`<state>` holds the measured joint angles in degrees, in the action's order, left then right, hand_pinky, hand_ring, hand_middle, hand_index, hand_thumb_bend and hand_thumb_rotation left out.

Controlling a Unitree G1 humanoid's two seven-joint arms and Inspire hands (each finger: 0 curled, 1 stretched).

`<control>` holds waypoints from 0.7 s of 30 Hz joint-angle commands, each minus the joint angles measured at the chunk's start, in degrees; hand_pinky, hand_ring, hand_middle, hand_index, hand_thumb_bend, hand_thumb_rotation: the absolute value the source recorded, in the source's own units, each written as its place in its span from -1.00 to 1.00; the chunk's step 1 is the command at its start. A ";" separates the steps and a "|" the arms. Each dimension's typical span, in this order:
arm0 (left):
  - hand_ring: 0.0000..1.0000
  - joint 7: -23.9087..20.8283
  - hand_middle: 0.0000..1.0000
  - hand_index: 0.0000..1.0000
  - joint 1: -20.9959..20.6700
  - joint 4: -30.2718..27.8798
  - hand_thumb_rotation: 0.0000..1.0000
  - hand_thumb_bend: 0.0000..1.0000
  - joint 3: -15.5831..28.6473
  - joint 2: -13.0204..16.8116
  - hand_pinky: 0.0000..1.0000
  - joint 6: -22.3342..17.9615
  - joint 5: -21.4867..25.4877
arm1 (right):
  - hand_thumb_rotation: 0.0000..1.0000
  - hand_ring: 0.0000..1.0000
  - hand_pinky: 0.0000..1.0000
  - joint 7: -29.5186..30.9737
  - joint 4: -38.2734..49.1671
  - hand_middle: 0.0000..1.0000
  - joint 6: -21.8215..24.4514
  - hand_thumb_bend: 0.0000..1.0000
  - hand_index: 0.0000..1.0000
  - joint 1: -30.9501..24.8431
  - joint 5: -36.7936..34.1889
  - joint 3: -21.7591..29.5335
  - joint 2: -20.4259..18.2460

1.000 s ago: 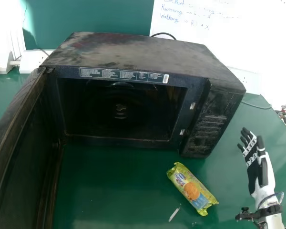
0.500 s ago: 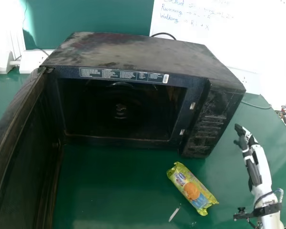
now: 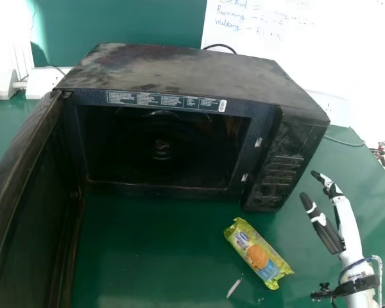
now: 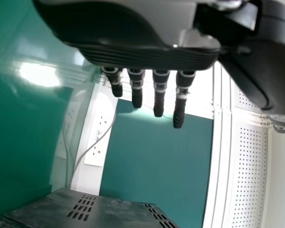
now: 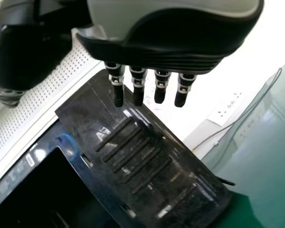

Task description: Put biscuit inside oven

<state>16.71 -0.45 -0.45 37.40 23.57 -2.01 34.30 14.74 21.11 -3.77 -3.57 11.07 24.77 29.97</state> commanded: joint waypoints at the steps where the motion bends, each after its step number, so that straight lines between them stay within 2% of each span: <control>1: 0.96 -0.48 0.87 0.66 0.94 -1.09 1.00 0.99 0.18 -0.39 1.00 -0.07 -0.67 | 0.29 0.99 0.99 -0.97 1.81 0.95 0.79 0.94 0.89 -1.19 2.39 -0.55 0.76; 6: 0.96 -0.63 0.87 0.65 1.33 -2.05 1.00 0.98 0.13 -0.74 1.00 0.12 -0.56 | 0.30 0.91 0.88 -2.26 3.21 0.92 0.89 0.94 0.86 -1.80 7.33 -1.10 0.70; 12: 0.97 -0.25 0.88 0.67 1.43 -1.94 1.00 1.00 0.21 -0.58 1.00 0.12 -0.43 | 0.45 0.86 0.87 -4.09 5.63 0.89 1.51 0.96 0.84 -3.17 16.56 -2.58 0.84; 18: 0.96 -0.18 0.88 0.66 1.69 -2.26 1.00 1.00 0.24 -0.59 1.00 -0.04 -0.50 | 0.36 0.84 0.71 -3.44 8.79 0.86 3.78 0.89 0.81 -4.09 20.19 -4.34 -0.67; 21: 0.96 -0.24 0.88 0.66 1.87 -2.74 1.00 1.00 0.24 -0.70 1.00 0.17 -0.22 | 0.37 0.83 0.94 -3.44 10.32 0.85 5.89 0.91 0.80 -4.53 22.62 -5.63 -1.37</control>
<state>16.31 0.66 -2.19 37.37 23.11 -2.00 33.93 11.48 30.32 1.21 -7.38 32.71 19.73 29.23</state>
